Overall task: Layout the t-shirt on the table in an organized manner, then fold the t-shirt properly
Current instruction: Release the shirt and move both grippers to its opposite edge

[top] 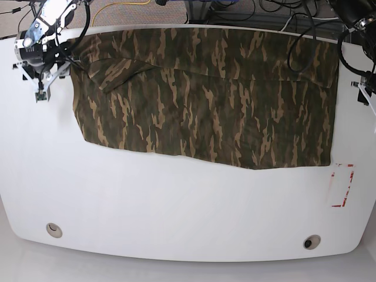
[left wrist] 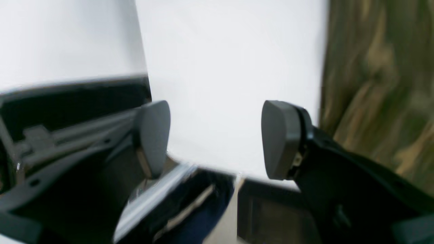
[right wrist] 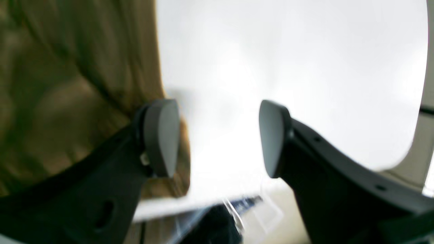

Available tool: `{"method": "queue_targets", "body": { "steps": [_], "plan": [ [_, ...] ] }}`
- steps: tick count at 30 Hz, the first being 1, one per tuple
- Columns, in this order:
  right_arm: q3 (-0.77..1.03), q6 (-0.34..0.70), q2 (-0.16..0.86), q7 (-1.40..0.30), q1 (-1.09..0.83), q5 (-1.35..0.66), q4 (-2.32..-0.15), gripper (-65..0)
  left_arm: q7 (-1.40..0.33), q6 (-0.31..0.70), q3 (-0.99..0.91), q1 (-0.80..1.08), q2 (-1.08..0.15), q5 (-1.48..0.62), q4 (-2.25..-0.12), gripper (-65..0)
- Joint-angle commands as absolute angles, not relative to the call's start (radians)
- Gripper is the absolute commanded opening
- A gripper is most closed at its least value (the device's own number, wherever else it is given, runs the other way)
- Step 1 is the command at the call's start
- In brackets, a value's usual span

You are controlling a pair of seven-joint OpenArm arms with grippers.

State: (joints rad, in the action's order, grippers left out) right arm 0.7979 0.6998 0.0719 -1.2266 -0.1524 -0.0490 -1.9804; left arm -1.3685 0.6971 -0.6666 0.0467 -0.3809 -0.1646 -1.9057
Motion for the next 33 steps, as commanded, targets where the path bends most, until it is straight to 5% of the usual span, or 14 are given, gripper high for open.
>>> {"method": "queue_targets", "body": {
  "steps": [1, 17, 33],
  "plan": [
    [0.800, 0.698, 0.088, -1.210, -0.076, -0.048, -1.956, -29.3, -1.359, 0.698, -0.639, -0.007, -0.397, -0.165, -1.906, -25.3],
    [0.746, 0.698, 0.170, -1.129, 0.334, -0.045, -1.411, -29.3, -1.221, 0.698, -0.522, -0.288, -0.323, -0.165, -1.610, -25.3],
    [0.745, 0.698, 0.191, -0.946, 0.478, -0.056, -1.066, -29.3, -1.087, 0.698, -0.484, -0.343, -0.294, -0.166, -1.452, -25.3]
  ]
}}
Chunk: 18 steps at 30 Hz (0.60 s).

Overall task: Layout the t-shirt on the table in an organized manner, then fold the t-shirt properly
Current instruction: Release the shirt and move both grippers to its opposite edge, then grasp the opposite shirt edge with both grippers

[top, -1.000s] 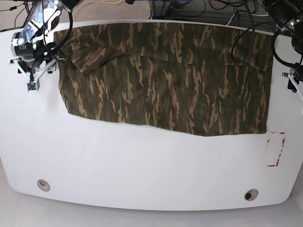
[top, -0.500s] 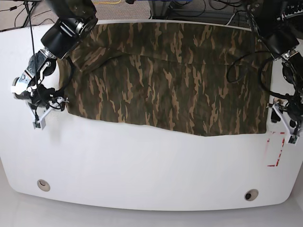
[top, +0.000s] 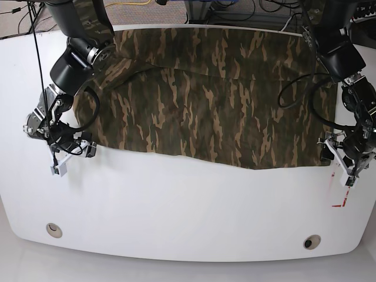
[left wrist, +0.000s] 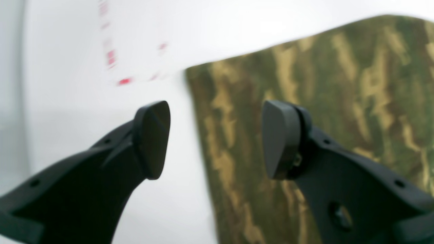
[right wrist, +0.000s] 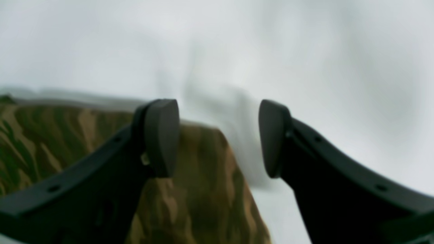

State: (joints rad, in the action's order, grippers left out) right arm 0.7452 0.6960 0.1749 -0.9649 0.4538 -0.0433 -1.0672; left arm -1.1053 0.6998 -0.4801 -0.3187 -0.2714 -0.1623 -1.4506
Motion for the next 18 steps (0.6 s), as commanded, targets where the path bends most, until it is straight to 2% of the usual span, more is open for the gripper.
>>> {"method": "queue_targets", "body": {
  "steps": [1, 7, 15, 18],
  "plan": [
    [0.746, 0.698, 0.189, -0.940, 0.478, -0.056, -1.061, -29.3, -1.087, 0.698, -0.484, -0.343, -0.294, -0.166, -1.443, -25.3],
    [0.746, 0.698, 0.162, -0.931, 0.472, -0.050, -1.038, -29.3, -1.076, 0.698, -0.487, -0.344, -0.294, -0.166, -1.388, -25.3],
    [0.745, 0.698, 0.127, -0.932, 0.435, -0.050, -1.040, -29.3, -0.967, 0.698, -0.489, -0.351, -0.300, -0.166, -1.307, -25.3],
    [0.745, 0.698, 0.119, -0.935, 0.423, -0.048, -1.040, -29.3, -0.943, 0.668, -0.489, -0.381, -0.300, -0.166, -1.262, -25.1]
  ]
}}
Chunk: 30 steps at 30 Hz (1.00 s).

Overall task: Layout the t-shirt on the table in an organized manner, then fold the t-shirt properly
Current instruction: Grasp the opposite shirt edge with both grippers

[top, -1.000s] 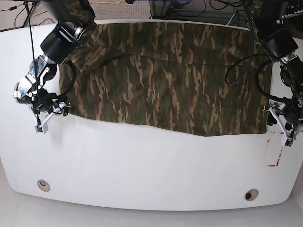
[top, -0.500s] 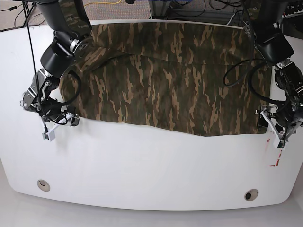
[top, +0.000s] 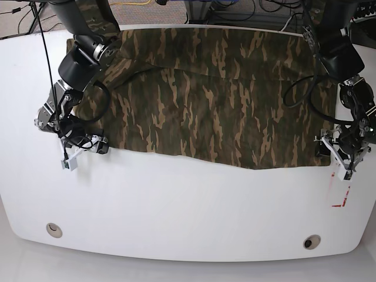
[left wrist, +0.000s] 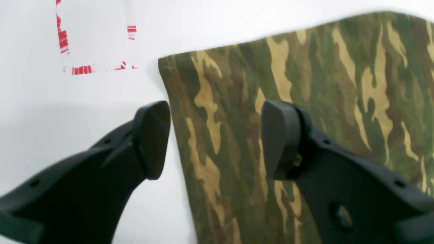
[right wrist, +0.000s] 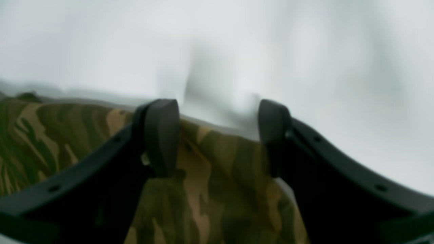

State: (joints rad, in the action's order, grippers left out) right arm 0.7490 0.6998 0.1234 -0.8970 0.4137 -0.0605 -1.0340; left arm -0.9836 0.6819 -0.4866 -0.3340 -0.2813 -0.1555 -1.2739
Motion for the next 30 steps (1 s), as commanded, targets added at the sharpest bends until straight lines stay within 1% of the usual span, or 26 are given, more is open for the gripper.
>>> {"method": "queue_targets", "body": {
  "steps": [1, 6, 8, 10, 12, 14, 17, 19, 25, 30],
  "plan": [
    [0.745, 0.698, 0.116, -0.937, 0.415, -0.051, -1.040, -29.3, -0.937, 0.661, -0.489, -0.390, -0.300, -0.166, -1.241, -25.1],
    [0.745, 0.698, 0.113, -0.949, 0.403, -0.050, -1.040, -29.8, -0.906, 0.648, -0.490, -0.435, -0.318, -0.166, -1.148, -25.1],
    [0.745, 0.698, 0.113, -0.949, 0.387, -0.056, -1.040, -32.5, -0.889, 0.633, -0.490, -0.453, -0.320, -0.166, -1.115, -25.1],
    [0.745, 0.698, 0.113, -0.947, 0.380, -0.056, -1.040, -36.9, -0.866, 0.613, -0.490, -0.467, -0.321, -0.166, -1.089, -25.1],
    [0.745, 0.698, 0.113, -0.947, 0.375, -0.056, -1.040, -46.0, -0.828, 0.587, -0.490, -0.483, -0.321, -0.166, -1.050, -25.1],
    [0.745, 0.698, 0.113, -0.946, 0.374, -0.056, -1.040, -53.0, -0.802, 0.572, -0.490, -0.490, -0.321, -0.166, -1.023, -25.0],
    [0.745, 0.698, 0.113, -0.946, 0.372, -0.054, -1.040, -60.6, -0.771, 0.552, -0.489, -0.515, -0.321, -0.166, -0.967, -24.9],
    [0.745, 0.698, 0.113, -0.946, 0.372, -0.051, -1.040, -61.8, -0.756, 0.536, -0.489, -0.539, -0.321, -0.166, -0.917, -24.9],
    [0.745, 0.698, 0.113, -0.946, 0.371, -0.051, -1.040, -61.8, -0.650, 0.473, -0.486, -0.595, -0.323, -0.166, -0.760, -24.9],
    [0.745, 0.698, 0.113, -0.946, 0.371, -0.050, -1.040, -62.0, -0.584, 0.429, -0.481, -0.616, -0.346, -0.165, -0.673, -24.9]
  ]
}}
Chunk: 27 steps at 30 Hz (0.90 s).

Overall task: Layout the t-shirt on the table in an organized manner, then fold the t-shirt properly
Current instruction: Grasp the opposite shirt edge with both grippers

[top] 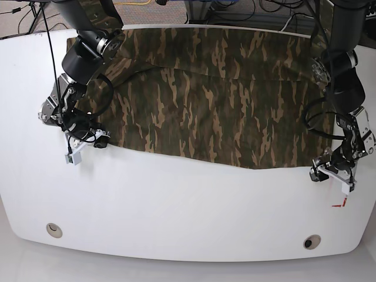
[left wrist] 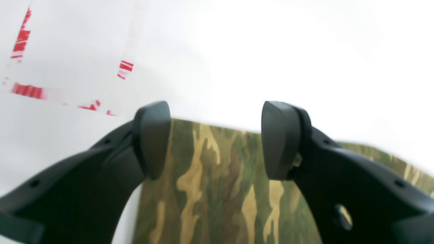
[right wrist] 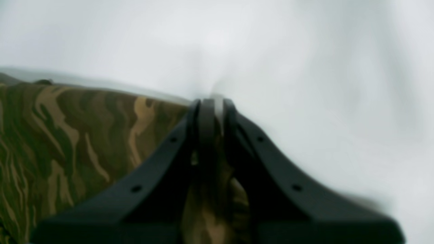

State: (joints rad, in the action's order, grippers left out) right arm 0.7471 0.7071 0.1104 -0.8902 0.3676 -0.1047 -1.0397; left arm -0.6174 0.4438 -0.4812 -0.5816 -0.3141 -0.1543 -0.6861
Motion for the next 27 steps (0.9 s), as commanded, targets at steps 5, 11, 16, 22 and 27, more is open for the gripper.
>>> {"method": "queue_targets", "body": {
  "steps": [5, 11, 16, 22, 27],
  "plan": [
    [0.745, 0.698, 0.113, -0.946, 0.371, -0.050, -1.040, -62.0, -0.565, 0.394, -0.473, -0.627, -0.367, -0.163, -0.616, -24.9],
    [0.745, 0.698, 0.113, -0.946, 0.371, -0.050, -1.040, -62.1, -0.565, 0.390, -0.430, -0.613, -0.392, -0.159, -0.613, -24.9],
    [0.745, 0.698, 0.114, -0.946, 0.371, -0.050, -1.040, -62.1, -0.565, 0.392, -0.426, -0.587, -0.392, -0.159, -0.613, -24.9],
    [0.745, 0.698, 0.114, -0.946, 0.371, -0.051, -1.040, -62.1, -0.568, 0.392, -0.426, -0.582, -0.386, -0.159, -0.610, -24.9],
    [0.745, 0.698, 0.114, -0.946, 0.371, -0.053, -1.040, -62.1, -0.570, 0.392, -0.403, -0.565, -0.358, -0.162, -0.610, -25.1]
  ]
}}
